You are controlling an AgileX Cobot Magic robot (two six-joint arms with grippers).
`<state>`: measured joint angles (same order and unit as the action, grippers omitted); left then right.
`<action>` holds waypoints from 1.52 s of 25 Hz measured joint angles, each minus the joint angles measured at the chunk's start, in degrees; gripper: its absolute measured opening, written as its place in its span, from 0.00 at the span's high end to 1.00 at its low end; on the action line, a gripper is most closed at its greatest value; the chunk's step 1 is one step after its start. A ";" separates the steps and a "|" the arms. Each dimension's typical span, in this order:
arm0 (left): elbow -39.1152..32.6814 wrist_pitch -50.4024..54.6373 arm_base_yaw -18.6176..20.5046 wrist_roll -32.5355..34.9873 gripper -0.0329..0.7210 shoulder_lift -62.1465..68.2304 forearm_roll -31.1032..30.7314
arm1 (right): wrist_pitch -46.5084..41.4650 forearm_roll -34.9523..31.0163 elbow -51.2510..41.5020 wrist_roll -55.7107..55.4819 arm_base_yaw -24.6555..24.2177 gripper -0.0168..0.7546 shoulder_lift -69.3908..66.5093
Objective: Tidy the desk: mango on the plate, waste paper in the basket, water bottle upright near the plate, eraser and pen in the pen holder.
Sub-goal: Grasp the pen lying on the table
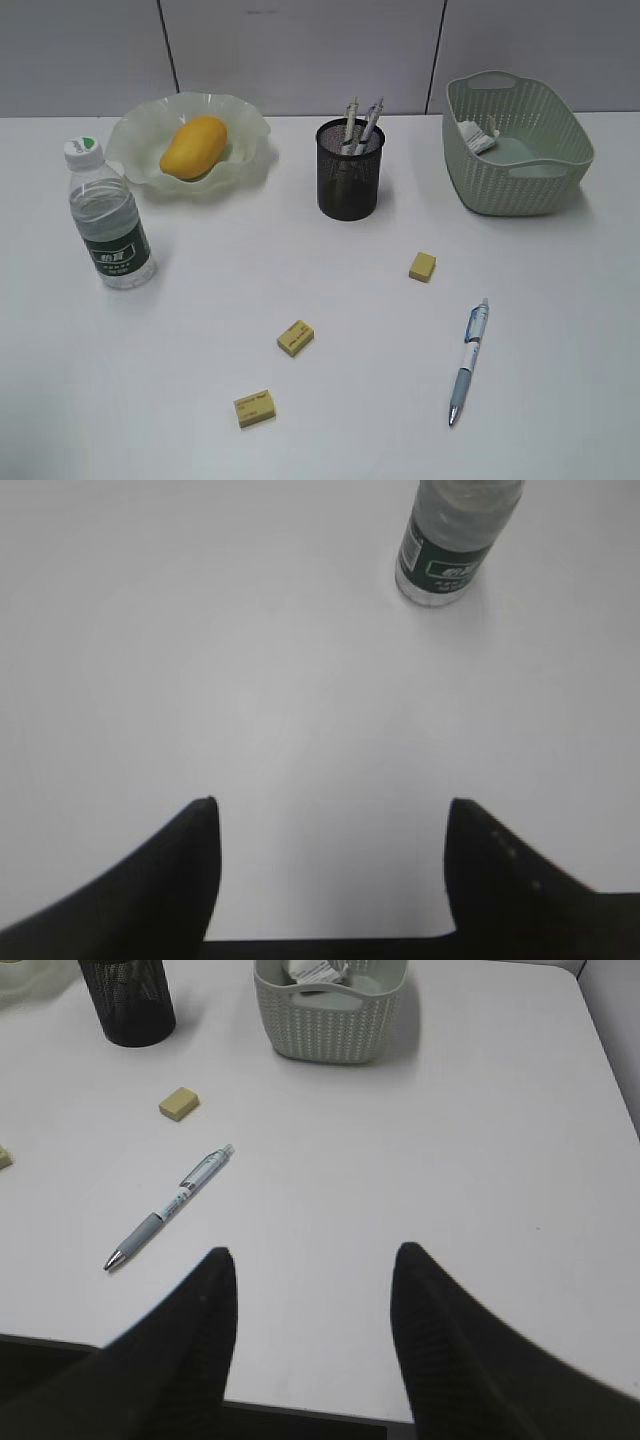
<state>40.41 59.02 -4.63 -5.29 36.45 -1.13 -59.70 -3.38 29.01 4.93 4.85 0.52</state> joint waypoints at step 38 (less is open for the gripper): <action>-10.04 2.22 0.00 0.41 0.31 -36.80 -0.04 | 0.00 -0.12 -0.12 0.00 0.00 0.45 0.00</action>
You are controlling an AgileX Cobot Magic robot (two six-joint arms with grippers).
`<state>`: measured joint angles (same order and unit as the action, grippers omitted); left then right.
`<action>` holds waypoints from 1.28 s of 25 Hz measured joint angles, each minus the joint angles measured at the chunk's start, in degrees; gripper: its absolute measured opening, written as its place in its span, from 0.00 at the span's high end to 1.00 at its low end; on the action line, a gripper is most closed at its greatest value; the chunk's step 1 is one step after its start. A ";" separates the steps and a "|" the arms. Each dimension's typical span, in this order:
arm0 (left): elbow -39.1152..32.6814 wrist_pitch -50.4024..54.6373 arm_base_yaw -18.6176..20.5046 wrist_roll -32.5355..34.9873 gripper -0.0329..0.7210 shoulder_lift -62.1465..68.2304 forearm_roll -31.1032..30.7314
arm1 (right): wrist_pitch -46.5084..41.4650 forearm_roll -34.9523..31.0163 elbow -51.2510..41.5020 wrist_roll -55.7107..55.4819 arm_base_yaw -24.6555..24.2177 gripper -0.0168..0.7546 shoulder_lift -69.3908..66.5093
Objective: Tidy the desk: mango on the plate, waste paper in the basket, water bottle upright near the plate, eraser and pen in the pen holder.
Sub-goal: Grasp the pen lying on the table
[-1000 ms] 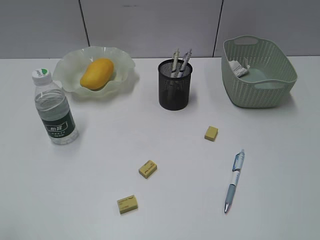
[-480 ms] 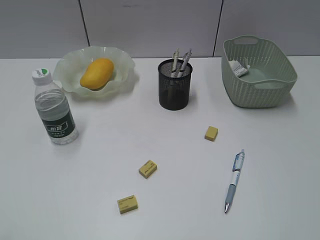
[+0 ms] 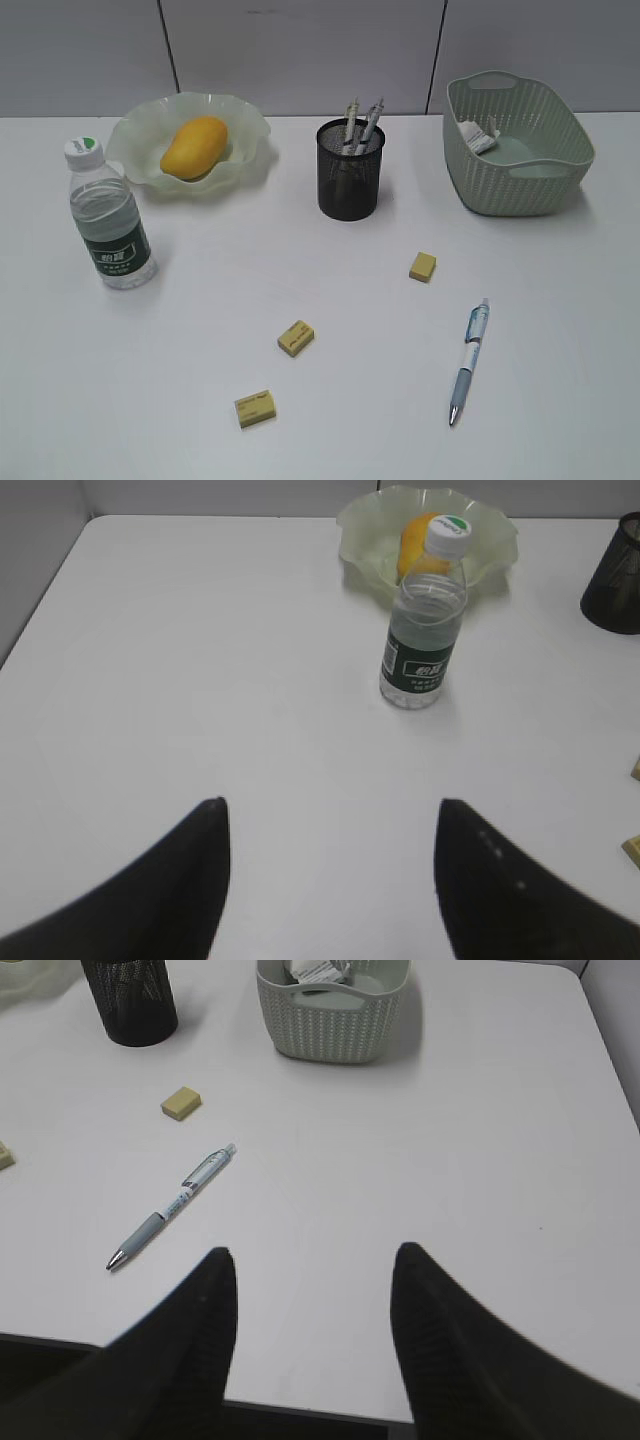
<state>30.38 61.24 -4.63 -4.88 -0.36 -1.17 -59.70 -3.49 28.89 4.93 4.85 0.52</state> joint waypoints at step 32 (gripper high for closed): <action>-0.06 0.00 0.00 0.00 0.40 0.00 0.51 | 0.00 0.00 0.00 0.00 0.00 0.45 0.00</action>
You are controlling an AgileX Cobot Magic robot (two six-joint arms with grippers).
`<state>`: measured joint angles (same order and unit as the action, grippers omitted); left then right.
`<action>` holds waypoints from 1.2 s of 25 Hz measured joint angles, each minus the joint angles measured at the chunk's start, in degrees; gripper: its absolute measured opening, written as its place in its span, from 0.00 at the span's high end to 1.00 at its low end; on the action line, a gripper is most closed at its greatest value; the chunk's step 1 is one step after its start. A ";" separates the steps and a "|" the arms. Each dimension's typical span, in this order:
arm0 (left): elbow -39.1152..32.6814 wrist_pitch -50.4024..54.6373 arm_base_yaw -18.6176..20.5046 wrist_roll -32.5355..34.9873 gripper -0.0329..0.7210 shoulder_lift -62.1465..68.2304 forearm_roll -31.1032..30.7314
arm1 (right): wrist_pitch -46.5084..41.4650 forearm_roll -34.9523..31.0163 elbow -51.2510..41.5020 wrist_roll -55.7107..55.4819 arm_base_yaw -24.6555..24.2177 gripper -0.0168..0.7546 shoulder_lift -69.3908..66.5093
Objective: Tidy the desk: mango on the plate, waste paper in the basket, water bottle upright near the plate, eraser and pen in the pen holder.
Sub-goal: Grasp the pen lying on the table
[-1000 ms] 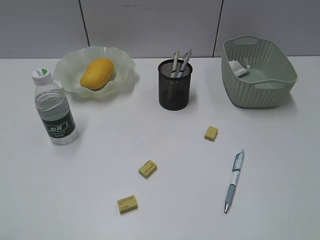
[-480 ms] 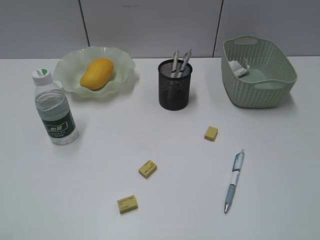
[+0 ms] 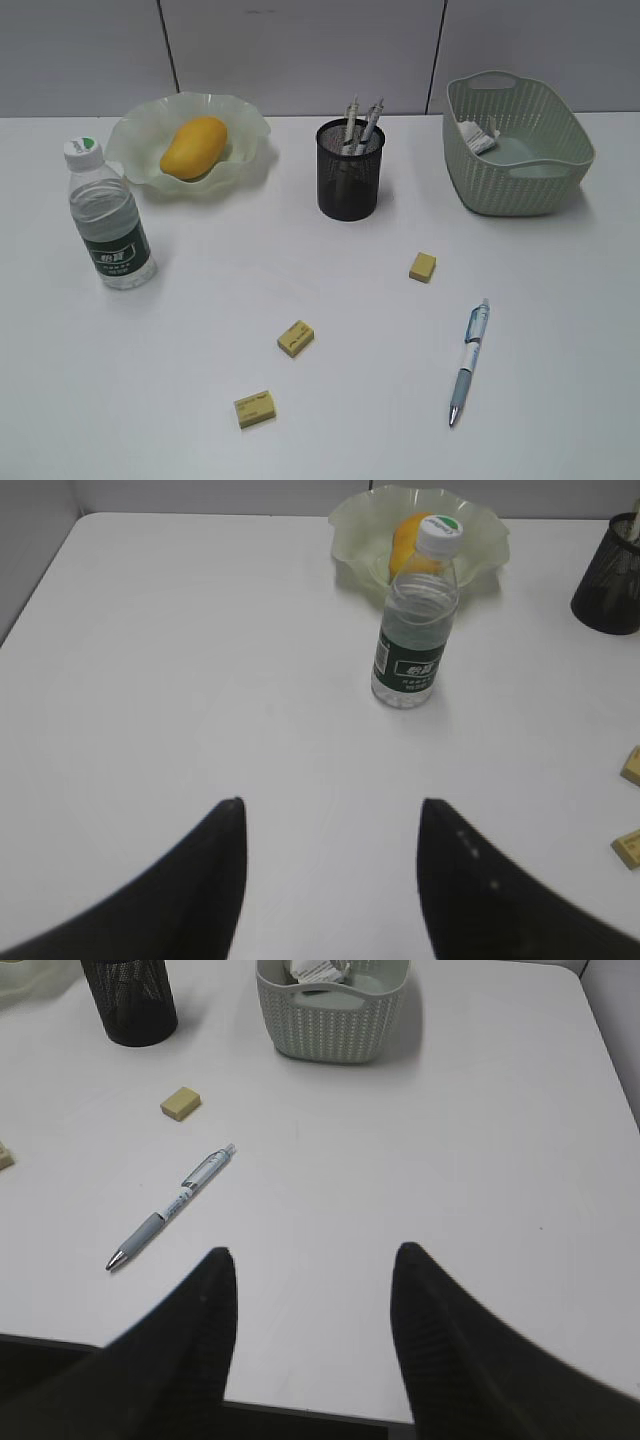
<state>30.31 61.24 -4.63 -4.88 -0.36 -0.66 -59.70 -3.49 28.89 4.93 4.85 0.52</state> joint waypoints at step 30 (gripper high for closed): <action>0.00 0.00 0.00 0.00 0.55 -0.04 0.04 | -5.32 -2.33 23.11 -15.21 0.00 0.44 -57.63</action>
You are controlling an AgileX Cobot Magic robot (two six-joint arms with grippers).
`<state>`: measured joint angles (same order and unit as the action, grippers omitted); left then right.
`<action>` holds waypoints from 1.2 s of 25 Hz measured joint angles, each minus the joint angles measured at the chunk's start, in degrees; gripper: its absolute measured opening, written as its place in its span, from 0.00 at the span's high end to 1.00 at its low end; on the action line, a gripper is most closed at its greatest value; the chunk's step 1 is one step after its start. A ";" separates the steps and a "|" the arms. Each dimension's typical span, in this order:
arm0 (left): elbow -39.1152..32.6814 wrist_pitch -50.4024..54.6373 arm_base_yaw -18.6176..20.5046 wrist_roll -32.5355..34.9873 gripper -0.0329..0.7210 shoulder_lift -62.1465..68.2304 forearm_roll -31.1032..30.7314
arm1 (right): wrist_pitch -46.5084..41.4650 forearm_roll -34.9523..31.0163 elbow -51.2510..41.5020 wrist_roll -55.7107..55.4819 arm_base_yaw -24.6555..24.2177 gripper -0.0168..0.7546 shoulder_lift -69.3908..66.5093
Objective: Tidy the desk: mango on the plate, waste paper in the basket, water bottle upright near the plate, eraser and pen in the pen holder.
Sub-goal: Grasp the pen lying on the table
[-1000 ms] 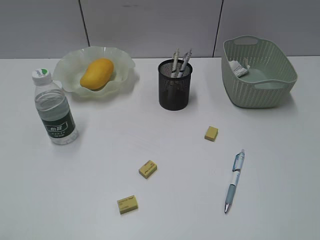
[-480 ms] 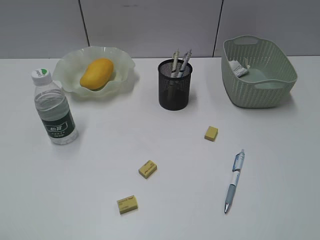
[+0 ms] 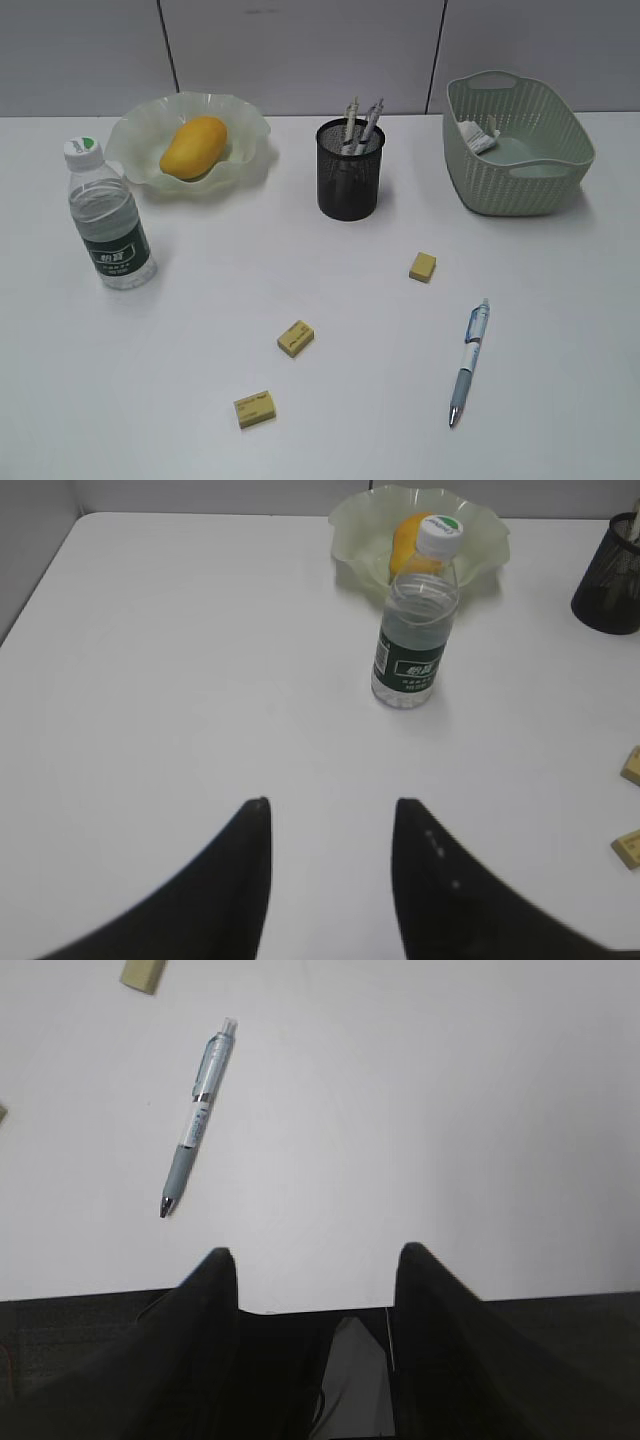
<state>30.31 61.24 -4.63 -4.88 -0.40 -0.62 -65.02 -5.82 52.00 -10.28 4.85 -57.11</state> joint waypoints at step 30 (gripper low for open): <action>0.00 0.00 -0.06 0.17 0.58 0.00 0.00 | 19.05 1.45 5.07 -24.50 20.03 0.25 -45.48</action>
<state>30.31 61.24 -4.69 -4.71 -0.40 -0.62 -45.97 -4.37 57.07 -34.77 24.87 -102.59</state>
